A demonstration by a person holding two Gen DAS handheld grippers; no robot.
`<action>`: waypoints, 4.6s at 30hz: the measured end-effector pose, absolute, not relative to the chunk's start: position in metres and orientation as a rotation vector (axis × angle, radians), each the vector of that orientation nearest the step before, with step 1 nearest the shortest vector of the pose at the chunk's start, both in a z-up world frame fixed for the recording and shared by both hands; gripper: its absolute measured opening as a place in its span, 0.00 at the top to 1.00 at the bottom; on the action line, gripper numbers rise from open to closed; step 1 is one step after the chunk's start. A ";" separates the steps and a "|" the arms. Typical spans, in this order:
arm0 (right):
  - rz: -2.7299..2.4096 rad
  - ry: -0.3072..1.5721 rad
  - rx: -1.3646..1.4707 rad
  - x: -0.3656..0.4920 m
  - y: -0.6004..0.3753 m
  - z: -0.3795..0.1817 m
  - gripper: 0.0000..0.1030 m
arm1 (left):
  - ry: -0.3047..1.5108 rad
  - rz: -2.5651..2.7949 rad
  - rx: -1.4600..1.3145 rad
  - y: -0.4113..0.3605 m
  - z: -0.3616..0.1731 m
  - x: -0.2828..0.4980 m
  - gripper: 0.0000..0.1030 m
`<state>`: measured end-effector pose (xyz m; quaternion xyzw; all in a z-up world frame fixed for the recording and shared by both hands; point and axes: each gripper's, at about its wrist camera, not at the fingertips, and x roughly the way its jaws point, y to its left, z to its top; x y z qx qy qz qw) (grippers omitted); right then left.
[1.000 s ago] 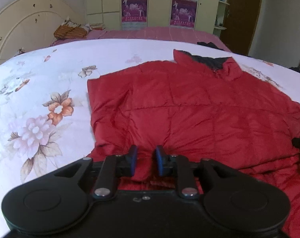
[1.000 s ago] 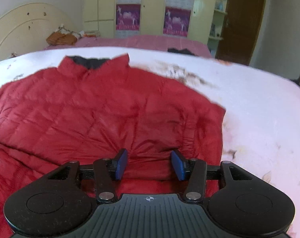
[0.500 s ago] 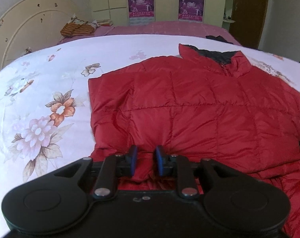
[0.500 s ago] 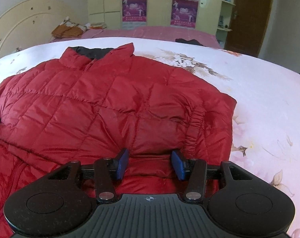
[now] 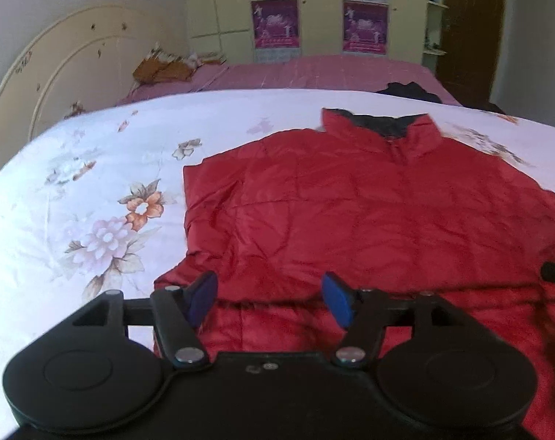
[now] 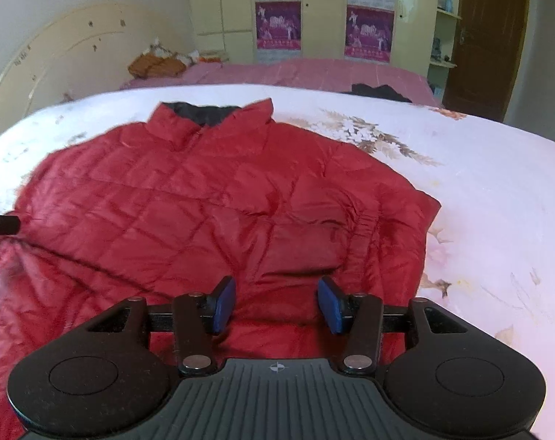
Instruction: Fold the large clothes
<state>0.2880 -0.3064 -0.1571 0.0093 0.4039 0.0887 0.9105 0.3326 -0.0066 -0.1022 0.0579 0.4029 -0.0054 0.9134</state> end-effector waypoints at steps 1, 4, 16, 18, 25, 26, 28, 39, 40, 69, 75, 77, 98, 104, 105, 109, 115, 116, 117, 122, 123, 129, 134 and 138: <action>0.189 0.828 0.025 0.280 -0.306 -0.153 0.51 | 0.828 -0.018 0.119 -0.008 -0.098 0.326 0.37; 0.199 0.813 0.043 0.258 -0.305 -0.144 0.25 | 0.822 -0.037 0.107 -0.008 -0.088 0.307 0.34; 0.152 0.766 0.078 0.157 -0.286 -0.113 0.22 | 0.792 -0.141 0.132 0.007 -0.076 0.234 0.26; 0.137 0.768 0.070 0.140 -0.281 -0.110 0.22 | 0.800 -0.153 0.122 0.015 -0.079 0.221 0.26; 0.069 0.778 0.045 0.080 -0.267 -0.108 0.22 | 0.813 -0.184 0.109 0.051 -0.085 0.183 0.26; 0.059 0.781 0.039 0.072 -0.265 -0.108 0.22 | 0.812 -0.186 0.109 0.057 -0.085 0.178 0.26; 0.042 0.785 0.030 0.057 -0.262 -0.109 0.22 | 0.816 -0.187 0.100 0.069 -0.087 0.169 0.26; -0.042 0.841 0.021 0.005 -0.265 -0.122 0.22 | 0.871 -0.186 0.066 0.125 -0.100 0.132 0.26; -0.053 0.847 0.018 0.002 -0.268 -0.124 0.22 | 0.877 -0.186 0.066 0.128 -0.101 0.129 0.26; -0.060 0.944 0.228 -0.028 -0.315 -0.144 0.92 | 0.971 -0.302 -0.098 0.151 -0.131 0.106 0.93; -0.054 0.873 0.202 -0.029 -0.310 -0.124 0.93 | 0.910 -0.322 -0.118 0.152 -0.113 0.104 0.94; -0.055 0.839 0.195 -0.027 -0.309 -0.114 0.93 | 0.880 -0.331 -0.125 0.152 -0.104 0.105 0.94; -0.038 0.616 0.159 0.071 -0.322 -0.059 0.97 | 0.666 -0.331 -0.205 0.123 -0.038 0.197 0.94; -0.046 0.593 0.170 0.117 -0.333 -0.061 0.97 | 0.642 -0.306 -0.213 0.113 -0.035 0.240 0.94; -0.047 0.586 0.165 0.125 -0.334 -0.061 0.97 | 0.633 -0.301 -0.208 0.110 -0.034 0.249 0.94; -0.059 0.560 0.160 0.164 -0.343 -0.060 0.97 | 0.609 -0.282 -0.199 0.098 -0.030 0.283 0.94; -0.072 0.530 0.170 0.230 -0.359 -0.061 0.97 | 0.565 -0.246 -0.167 0.078 -0.022 0.335 0.94; -0.075 0.526 0.174 0.241 -0.362 -0.062 0.97 | 0.560 -0.238 -0.165 0.075 -0.021 0.345 0.94; -0.077 0.523 0.177 0.252 -0.364 -0.063 0.97 | 0.557 -0.231 -0.160 0.073 -0.021 0.352 0.94; -0.087 0.535 0.181 0.304 -0.372 -0.075 0.97 | 0.551 -0.187 -0.125 0.063 -0.026 0.393 0.94; -0.088 0.539 0.177 0.315 -0.372 -0.077 0.97 | 0.553 -0.176 -0.116 0.061 -0.028 0.401 0.94; -0.101 0.563 0.143 0.370 -0.371 -0.092 0.97 | 0.564 -0.130 -0.073 0.048 -0.041 0.442 0.94; -0.109 0.617 0.148 0.414 -0.373 -0.113 0.97 | 0.597 -0.087 -0.061 0.037 -0.065 0.472 0.94; -0.109 0.654 0.125 0.440 -0.374 -0.128 0.97 | 0.631 -0.049 -0.070 0.036 -0.079 0.493 0.94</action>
